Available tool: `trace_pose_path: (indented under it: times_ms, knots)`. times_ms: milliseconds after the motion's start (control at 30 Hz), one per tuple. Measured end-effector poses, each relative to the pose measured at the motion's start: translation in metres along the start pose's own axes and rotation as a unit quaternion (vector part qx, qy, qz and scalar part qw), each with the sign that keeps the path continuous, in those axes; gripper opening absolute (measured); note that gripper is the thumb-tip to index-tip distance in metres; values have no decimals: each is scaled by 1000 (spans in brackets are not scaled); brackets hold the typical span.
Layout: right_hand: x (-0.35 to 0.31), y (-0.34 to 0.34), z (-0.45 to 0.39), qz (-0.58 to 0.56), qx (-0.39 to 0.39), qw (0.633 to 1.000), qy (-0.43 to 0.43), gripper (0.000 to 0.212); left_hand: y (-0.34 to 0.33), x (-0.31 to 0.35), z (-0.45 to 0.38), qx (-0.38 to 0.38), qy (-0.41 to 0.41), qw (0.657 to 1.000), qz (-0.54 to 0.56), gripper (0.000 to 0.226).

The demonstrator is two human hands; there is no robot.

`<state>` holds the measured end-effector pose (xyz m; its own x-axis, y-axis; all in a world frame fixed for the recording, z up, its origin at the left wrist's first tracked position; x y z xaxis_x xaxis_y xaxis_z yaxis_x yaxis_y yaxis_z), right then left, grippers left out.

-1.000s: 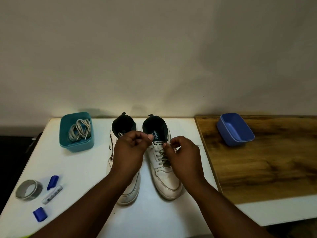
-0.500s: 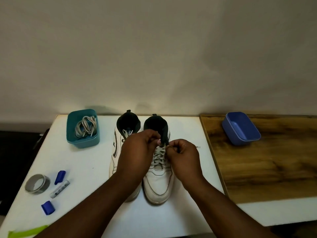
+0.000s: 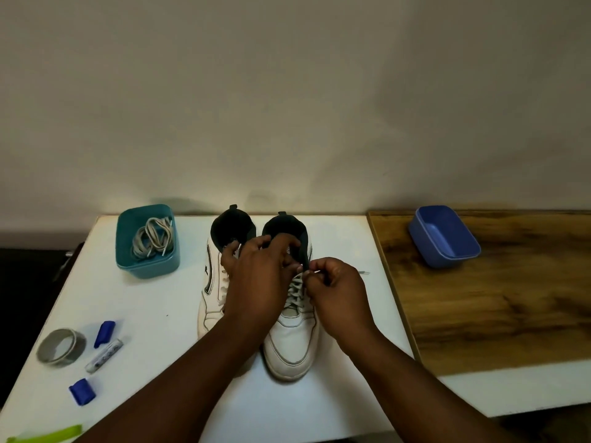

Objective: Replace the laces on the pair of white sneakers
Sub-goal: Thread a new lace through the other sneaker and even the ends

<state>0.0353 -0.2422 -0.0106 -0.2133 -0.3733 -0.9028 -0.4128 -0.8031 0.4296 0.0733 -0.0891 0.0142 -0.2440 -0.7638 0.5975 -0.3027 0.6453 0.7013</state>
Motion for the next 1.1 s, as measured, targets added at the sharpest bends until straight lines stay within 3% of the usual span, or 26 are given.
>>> trace_pose_path:
  times_ms: [233,367,633,833,1100]
  knots:
    - [-5,0,-4,50,-41,997,51,11,5,19,-6,-30,-85,991,-97,44]
    - [-5,-3,-5,53,-43,996,58,12,9,26,-4,-35,-92,986,-132,44]
    - [-5,1,-12,33,-39,997,60,19,0,13,-13,-85,-80,992,-57,83]
    - [-3,1,-13,31,-35,997,57,14,-4,8,-14,-85,-43,995,15,70]
    - [-4,4,-12,27,-23,998,58,12,-6,3,-11,-69,-19,997,13,63]
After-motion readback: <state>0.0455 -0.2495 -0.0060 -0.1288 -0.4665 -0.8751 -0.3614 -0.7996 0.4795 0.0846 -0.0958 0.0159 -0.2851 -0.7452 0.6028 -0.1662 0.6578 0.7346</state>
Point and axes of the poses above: each hand's wrist, its own z-axis away from the middle knuckle, its own y-axis out of the back of the hand, x = y × z, the point moved 7 cm from there along -z, towards the middle knuckle, and after that the axes turned 12 degrees about x, right-handed, at the moved point
